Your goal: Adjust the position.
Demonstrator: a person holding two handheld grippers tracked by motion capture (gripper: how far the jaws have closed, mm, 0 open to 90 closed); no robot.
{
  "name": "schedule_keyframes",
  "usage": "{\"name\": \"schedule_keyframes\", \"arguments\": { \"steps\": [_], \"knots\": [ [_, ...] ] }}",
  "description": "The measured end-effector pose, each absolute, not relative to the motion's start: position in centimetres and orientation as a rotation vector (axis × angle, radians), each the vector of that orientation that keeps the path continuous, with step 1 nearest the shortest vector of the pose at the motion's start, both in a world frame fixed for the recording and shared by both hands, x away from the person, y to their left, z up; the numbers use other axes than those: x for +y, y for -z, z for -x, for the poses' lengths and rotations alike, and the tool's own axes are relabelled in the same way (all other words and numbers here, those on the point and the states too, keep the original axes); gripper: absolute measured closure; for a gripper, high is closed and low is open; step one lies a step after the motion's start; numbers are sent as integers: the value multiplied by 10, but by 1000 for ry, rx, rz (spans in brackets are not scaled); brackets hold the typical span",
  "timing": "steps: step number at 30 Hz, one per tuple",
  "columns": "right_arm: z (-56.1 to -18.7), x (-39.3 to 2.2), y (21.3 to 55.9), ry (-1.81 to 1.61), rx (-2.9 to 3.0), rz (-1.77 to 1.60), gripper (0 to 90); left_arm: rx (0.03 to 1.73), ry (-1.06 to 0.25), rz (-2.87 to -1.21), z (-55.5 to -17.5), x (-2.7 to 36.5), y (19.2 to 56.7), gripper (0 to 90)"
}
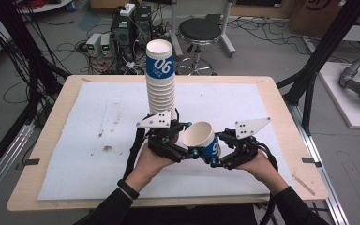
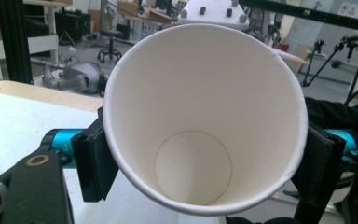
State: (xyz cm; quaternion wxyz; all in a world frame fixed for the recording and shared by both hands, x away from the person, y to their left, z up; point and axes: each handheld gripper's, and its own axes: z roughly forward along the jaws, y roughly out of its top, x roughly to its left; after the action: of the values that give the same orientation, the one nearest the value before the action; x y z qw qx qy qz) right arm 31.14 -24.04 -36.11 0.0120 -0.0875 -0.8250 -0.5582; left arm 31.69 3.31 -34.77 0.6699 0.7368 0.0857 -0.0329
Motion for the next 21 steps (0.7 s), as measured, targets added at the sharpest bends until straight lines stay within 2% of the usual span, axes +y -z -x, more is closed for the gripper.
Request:
{"name": "schedule_keyframes", "arguments": {
  "steps": [6, 11, 15, 21],
  "knots": [
    [-308, -235, 362, 1617, -2689, 243, 221, 151, -1, -1825, -313, 29, 339, 234],
    [-307, -227, 368, 1573, -2717, 253, 222, 122, -31, -1920, -310, 25, 333, 237],
    [-306, -223, 373, 1582, -2706, 268, 299, 122, -34, -1900, -308, 25, 330, 230],
    [-307, -224, 375, 1700, -2591, 266, 306, 158, 21, -1749, -308, 26, 334, 168]
  ]
}}
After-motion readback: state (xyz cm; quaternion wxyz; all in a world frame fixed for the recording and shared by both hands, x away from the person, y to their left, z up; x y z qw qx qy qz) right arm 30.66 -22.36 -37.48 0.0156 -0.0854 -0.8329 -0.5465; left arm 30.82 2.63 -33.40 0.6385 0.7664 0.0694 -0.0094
